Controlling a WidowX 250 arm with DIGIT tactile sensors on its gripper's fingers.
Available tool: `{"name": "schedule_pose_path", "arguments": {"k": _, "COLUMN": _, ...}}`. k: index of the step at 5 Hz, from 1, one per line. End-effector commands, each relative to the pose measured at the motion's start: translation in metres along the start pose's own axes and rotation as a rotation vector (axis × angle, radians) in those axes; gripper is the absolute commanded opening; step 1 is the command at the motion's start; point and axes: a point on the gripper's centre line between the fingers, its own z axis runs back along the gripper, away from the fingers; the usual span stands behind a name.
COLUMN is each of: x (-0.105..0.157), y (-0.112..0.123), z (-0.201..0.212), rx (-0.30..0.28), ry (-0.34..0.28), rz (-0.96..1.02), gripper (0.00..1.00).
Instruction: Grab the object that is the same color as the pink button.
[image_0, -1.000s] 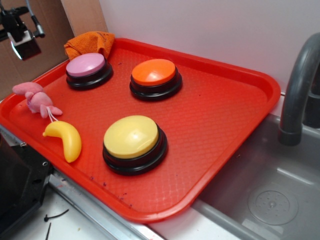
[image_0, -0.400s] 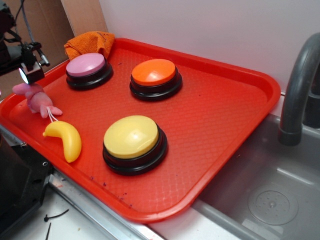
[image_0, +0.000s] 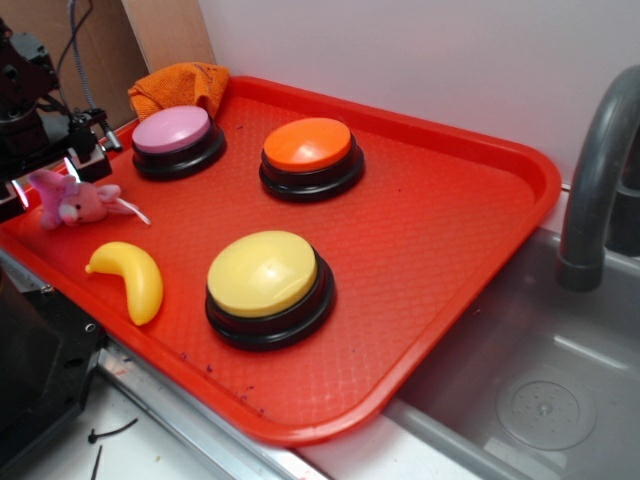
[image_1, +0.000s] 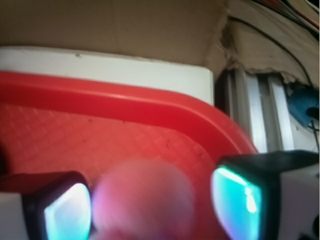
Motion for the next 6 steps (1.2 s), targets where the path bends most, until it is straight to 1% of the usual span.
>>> {"name": "schedule_pose_path", "arguments": {"k": 1, "x": 0.000, "y": 0.006, "z": -0.002, "rx": -0.049, "ry": 0.035, "rz": 0.011, "gripper": 0.39}}
{"name": "schedule_pose_path", "arguments": {"k": 2, "x": -0.001, "y": 0.006, "z": -0.004, "rx": -0.065, "ry": 0.049, "rz": 0.007, "gripper": 0.00}}
{"name": "schedule_pose_path", "arguments": {"k": 3, "x": 0.001, "y": 0.003, "z": 0.002, "rx": -0.080, "ry": 0.066, "rz": -0.005, "gripper": 0.00}}
{"name": "schedule_pose_path", "arguments": {"k": 4, "x": 0.005, "y": -0.003, "z": 0.020, "rx": -0.145, "ry": 0.093, "rz": -0.143, "gripper": 0.00}}
{"name": "schedule_pose_path", "arguments": {"k": 5, "x": 0.007, "y": -0.016, "z": 0.057, "rx": -0.218, "ry": 0.147, "rz": -0.302, "gripper": 0.00}}
{"name": "schedule_pose_path", "arguments": {"k": 6, "x": 0.001, "y": -0.037, "z": 0.091, "rx": -0.318, "ry": 0.289, "rz": -0.521, "gripper": 0.00}}
